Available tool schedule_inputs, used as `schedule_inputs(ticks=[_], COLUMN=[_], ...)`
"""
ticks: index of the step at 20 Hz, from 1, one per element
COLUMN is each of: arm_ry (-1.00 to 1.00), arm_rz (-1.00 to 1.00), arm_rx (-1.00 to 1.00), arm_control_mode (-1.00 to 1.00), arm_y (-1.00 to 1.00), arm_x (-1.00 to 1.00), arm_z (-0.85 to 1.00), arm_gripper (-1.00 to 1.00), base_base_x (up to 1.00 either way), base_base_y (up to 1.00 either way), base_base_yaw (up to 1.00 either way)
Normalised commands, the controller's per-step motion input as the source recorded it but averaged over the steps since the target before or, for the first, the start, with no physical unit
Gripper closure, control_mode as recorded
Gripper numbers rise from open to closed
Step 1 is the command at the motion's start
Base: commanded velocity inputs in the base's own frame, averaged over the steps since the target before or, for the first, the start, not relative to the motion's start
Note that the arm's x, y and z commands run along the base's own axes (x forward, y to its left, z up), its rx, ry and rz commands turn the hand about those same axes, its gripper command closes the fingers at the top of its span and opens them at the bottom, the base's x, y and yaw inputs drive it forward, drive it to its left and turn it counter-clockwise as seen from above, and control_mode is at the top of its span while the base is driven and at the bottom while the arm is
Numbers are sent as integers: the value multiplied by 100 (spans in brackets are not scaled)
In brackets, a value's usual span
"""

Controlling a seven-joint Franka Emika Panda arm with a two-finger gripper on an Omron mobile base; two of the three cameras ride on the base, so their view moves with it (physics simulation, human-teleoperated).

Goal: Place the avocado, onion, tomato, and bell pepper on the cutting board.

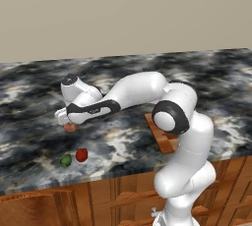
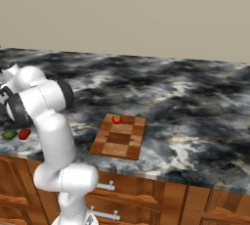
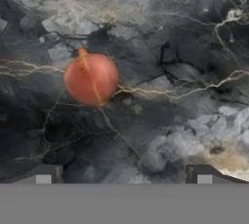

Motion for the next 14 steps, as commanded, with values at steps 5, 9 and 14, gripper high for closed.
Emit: schedule_inputs(ticks=[5, 9, 14], arm_ry=[0, 0, 0], arm_rz=[0, 0, 0], arm_rx=[0, 0, 0], arm_control_mode=[-100, -100, -100], arm_y=[29, 17, 14], arm_x=[23, 25, 20], arm_z=[-4, -14, -20], arm_gripper=[-100, -100, -100], base_base_x=[0, 0, 0], base_base_y=[0, 0, 0], base_base_yaw=[0, 0, 0])
